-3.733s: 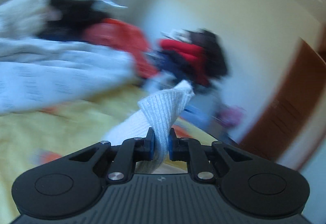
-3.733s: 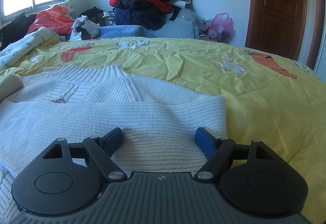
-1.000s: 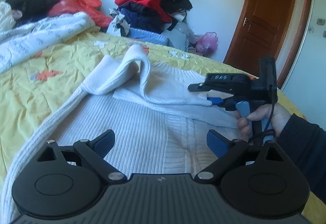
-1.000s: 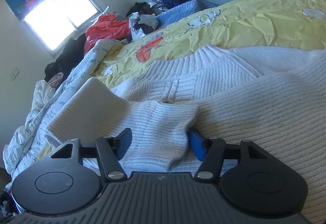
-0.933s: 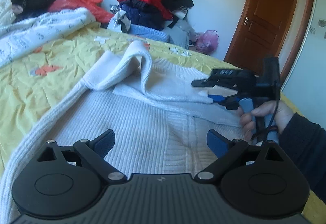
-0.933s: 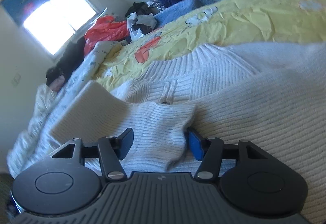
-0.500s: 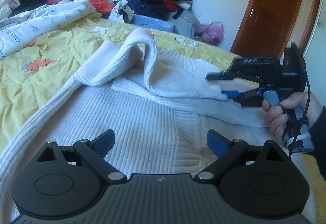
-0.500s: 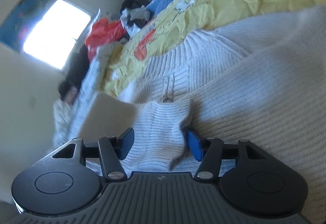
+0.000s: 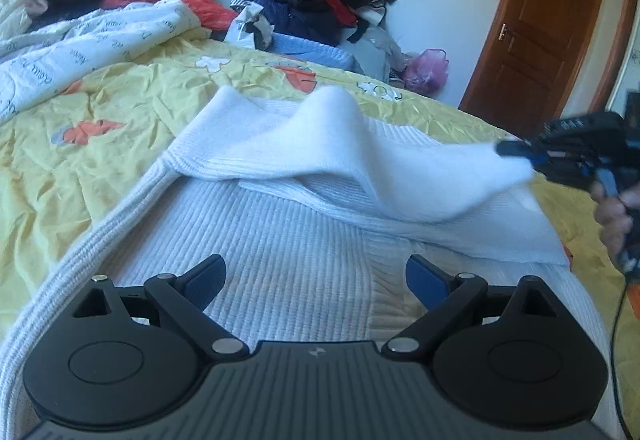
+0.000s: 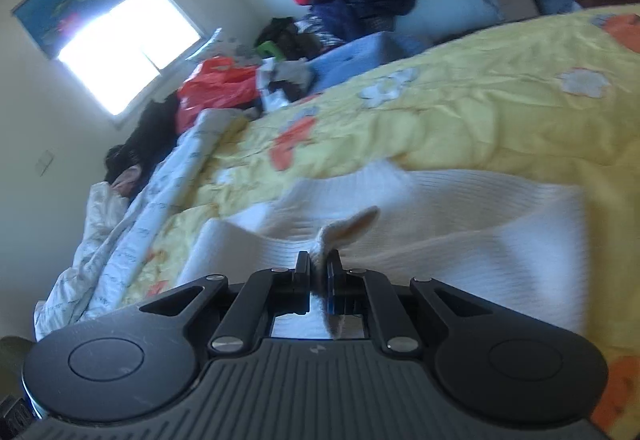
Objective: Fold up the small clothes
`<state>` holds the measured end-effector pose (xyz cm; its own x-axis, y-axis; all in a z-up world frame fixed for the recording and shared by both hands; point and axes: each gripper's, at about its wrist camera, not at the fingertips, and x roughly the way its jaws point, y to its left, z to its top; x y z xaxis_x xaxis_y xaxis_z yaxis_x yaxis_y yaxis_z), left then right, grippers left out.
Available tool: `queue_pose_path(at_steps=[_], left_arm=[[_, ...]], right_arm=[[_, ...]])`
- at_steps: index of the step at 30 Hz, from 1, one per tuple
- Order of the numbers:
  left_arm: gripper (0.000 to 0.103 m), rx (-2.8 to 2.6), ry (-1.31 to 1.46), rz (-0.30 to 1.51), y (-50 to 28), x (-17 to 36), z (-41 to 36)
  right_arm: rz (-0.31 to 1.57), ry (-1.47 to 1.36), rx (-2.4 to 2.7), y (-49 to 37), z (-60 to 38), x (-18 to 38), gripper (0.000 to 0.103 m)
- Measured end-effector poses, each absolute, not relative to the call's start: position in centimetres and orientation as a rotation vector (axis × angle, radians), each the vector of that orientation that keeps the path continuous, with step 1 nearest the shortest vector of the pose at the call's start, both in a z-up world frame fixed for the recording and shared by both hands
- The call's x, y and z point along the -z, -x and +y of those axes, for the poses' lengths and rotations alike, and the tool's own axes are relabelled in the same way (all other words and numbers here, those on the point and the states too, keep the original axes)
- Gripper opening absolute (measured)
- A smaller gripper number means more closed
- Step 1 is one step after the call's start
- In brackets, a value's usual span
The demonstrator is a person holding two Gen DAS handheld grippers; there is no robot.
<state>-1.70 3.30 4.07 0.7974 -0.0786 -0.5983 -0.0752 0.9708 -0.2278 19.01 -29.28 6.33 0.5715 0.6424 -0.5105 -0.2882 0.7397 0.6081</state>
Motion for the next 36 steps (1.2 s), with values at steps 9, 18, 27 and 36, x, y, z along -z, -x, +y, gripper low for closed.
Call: queue_pose_path(at_steps=[9, 18, 27, 36], left_arm=[[0.097, -0.011, 0.211, 0.609, 1.1, -5.2, 3.6], [0.097, 0.056, 0.037, 0.530, -1.8, -6.4, 1.0], [0.097, 0.065, -0.073, 0.606, -11.0, -5.6, 0.7], [0.097, 0.067, -0.155, 0.677, -14.7, -3.3, 0.0]], right_arm=[[0.799, -0.473, -0.546, -17.4, -31.5, -6.0, 0.011], [0.863, -0.498, -0.482, -16.7, -33.3, -2.2, 0.011], [0.866, -0.467, -0.437, -15.9, -33.6, -2.1, 0.018], [0.686, -0.280, -0.442, -15.5, -28.4, -6.5, 0.033]])
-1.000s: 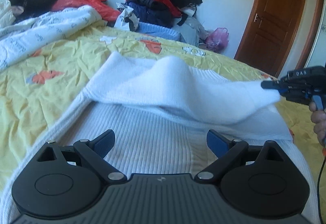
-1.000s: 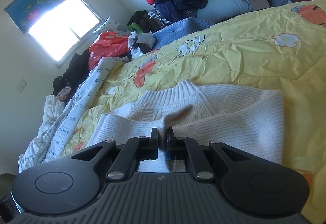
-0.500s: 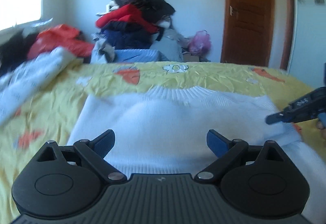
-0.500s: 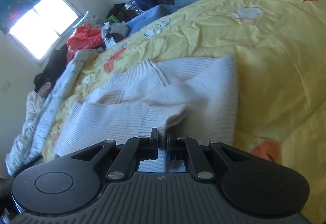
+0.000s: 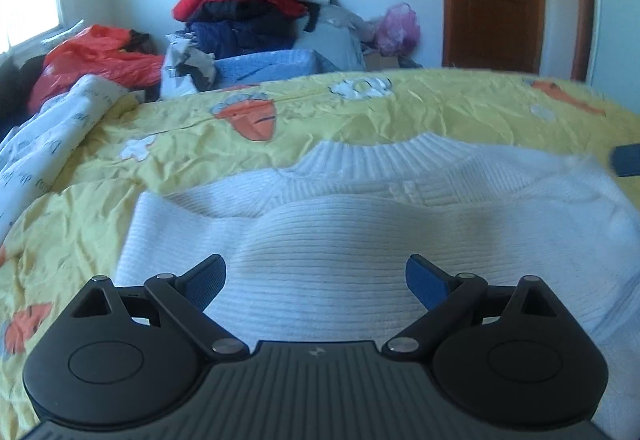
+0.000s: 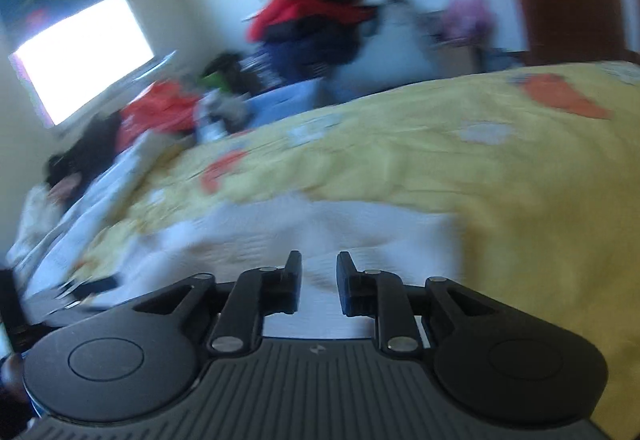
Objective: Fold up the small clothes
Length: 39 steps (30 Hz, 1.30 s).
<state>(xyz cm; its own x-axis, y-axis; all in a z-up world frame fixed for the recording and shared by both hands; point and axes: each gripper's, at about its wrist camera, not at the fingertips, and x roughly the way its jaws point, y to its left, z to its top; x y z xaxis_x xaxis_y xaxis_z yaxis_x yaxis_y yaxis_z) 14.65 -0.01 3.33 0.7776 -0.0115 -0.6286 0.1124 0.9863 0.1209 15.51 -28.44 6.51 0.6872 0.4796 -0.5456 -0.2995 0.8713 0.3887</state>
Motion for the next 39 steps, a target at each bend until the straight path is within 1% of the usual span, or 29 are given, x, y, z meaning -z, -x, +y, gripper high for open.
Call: queue_pose_path(at_steps=[4, 5, 6, 9, 12, 15, 16, 19, 21, 23, 24, 28, 30, 32, 33, 34, 35, 39], left_arm=[[0.099, 0.064, -0.175, 0.708, -15.4, -1.9, -0.4], [0.099, 0.072, -0.144, 0.710, -15.4, -1.7, 0.1], [0.100, 0.079, -0.115, 0.714, -15.5, -1.4, 0.6], [0.102, 0.097, -0.106, 0.683, -15.4, -0.6, 1.0], [0.103, 0.087, -0.097, 0.669, -15.7, -0.4, 0.9], [0.103, 0.070, -0.110, 0.657, -15.2, -1.0, 0.9], [0.103, 0.048, -0.097, 0.656, -14.6, -1.4, 1.0], [0.103, 0.079, -0.013, 0.647, -12.1, -2.6, 1.6], [0.103, 0.074, -0.027, 0.653, -10.6, -2.4, 1.5], [0.103, 0.047, -0.080, 0.669, -9.3, -1.8, 1.2], [0.103, 0.044, -0.090, 0.650, -8.5, -1.6, 1.2], [0.103, 0.036, -0.073, 0.648, -6.3, -2.1, 2.0], [0.103, 0.034, -0.061, 0.667, -5.3, -2.2, 2.4], [0.103, 0.056, -0.058, 0.688, -4.6, -1.3, 2.7], [0.103, 0.054, -0.064, 0.703, -4.6, -0.6, 2.8], [0.103, 0.056, -0.047, 0.705, -4.5, -0.3, 3.1], [0.103, 0.061, -0.024, 0.693, -4.4, -0.4, 3.5], [0.103, 0.056, -0.039, 0.704, -4.6, -0.2, 3.2]], right_arm=[[0.784, -0.167, -0.426, -17.5, -25.3, -3.5, 0.034], [0.808, -0.134, -0.406, -17.7, -25.1, -2.6, 0.031], [0.786, -0.111, -0.416, -17.4, -25.3, -1.9, 0.027], [0.767, -0.159, -0.448, -16.5, -26.7, -1.4, 0.024], [0.731, -0.127, -0.452, -15.6, -26.5, -1.1, 0.024], [0.724, -0.056, -0.410, -15.0, -25.3, -2.0, 0.025], [0.726, -0.057, -0.382, -14.5, -25.0, -2.6, 0.027], [0.677, -0.079, -0.416, -11.8, -24.3, -4.3, 0.041], [0.697, -0.038, -0.406, -10.7, -23.3, -4.3, 0.048], [0.733, 0.028, -0.349, -10.1, -22.5, -3.2, 0.050], [0.708, 0.039, -0.337, -9.5, -22.5, -2.6, 0.051], [0.670, -0.031, -0.265, -7.6, -23.0, -2.7, 0.055], [0.668, -0.039, -0.237, -6.1, -23.1, -2.7, 0.070], [0.680, -0.036, -0.228, -4.9, -23.3, -2.0, 0.077], [0.706, -0.037, -0.219, -4.7, -23.4, -1.4, 0.078], [0.716, -0.038, -0.209, -4.5, -23.7, -0.8, 0.077], [0.689, -0.026, -0.210, -3.7, -23.7, -0.7, 0.078], [0.725, -0.040, -0.164, -1.9, -23.6, -1.4, 0.080]])
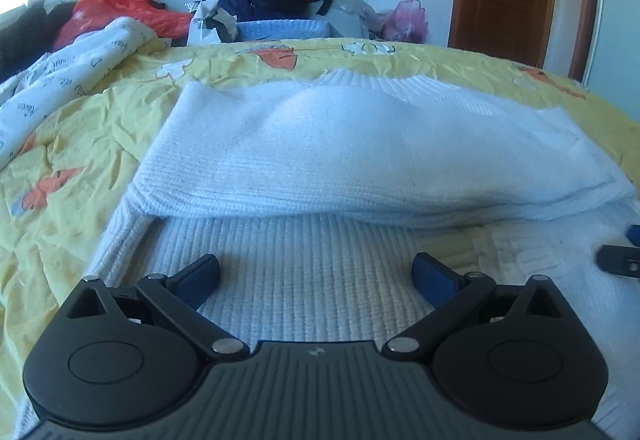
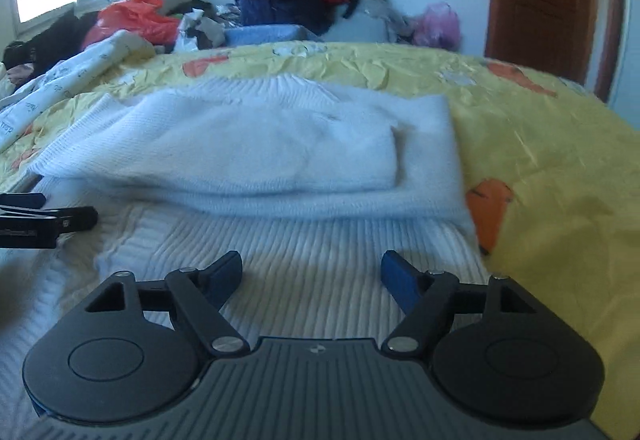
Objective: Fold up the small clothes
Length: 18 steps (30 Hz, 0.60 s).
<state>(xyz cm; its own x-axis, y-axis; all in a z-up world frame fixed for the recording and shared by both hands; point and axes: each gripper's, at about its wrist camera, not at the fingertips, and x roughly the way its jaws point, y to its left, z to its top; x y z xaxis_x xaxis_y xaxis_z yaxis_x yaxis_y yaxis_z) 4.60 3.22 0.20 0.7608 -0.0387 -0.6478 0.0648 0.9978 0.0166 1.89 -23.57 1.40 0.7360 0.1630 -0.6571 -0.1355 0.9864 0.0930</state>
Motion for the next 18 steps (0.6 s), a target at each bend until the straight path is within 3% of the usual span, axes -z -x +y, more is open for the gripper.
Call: queue_pose_path(at_steps=[7, 18], left_arm=[[0.103, 0.059, -0.038, 0.703, -4.5, -0.1, 3.3], [0.103, 0.038, -0.050, 0.708, -3.4, -0.1, 3.1]], right_arm=[[0.666, 0.019, -0.111, 2.0, -22.6, 0.0, 0.087], [0.684, 0.018, -0.112, 1.4, -22.5, 0.1, 0.097]])
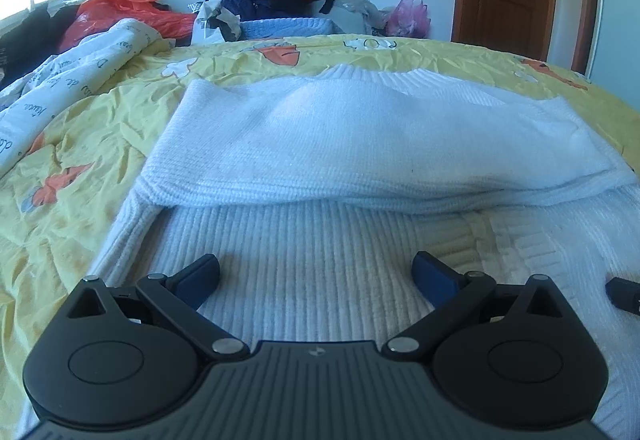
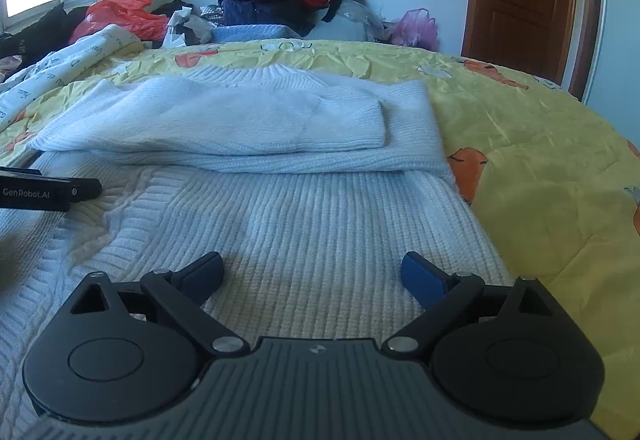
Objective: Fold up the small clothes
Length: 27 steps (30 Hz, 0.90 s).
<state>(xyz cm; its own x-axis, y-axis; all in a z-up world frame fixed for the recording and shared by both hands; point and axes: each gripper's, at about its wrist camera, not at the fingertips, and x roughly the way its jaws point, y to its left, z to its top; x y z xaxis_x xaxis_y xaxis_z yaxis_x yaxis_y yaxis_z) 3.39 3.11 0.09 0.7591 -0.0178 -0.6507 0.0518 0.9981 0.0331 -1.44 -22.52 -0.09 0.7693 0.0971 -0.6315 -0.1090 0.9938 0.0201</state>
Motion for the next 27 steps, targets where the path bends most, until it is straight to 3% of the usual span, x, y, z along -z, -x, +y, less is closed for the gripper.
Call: queue_pose_path(at_steps=[27], left_arm=[[0.103, 0.023, -0.029, 0.696, 3.5, -0.1, 4.1]], right_arm=[[0.694, 0.033, -0.138, 5.0, -22.9, -0.1, 0.102]])
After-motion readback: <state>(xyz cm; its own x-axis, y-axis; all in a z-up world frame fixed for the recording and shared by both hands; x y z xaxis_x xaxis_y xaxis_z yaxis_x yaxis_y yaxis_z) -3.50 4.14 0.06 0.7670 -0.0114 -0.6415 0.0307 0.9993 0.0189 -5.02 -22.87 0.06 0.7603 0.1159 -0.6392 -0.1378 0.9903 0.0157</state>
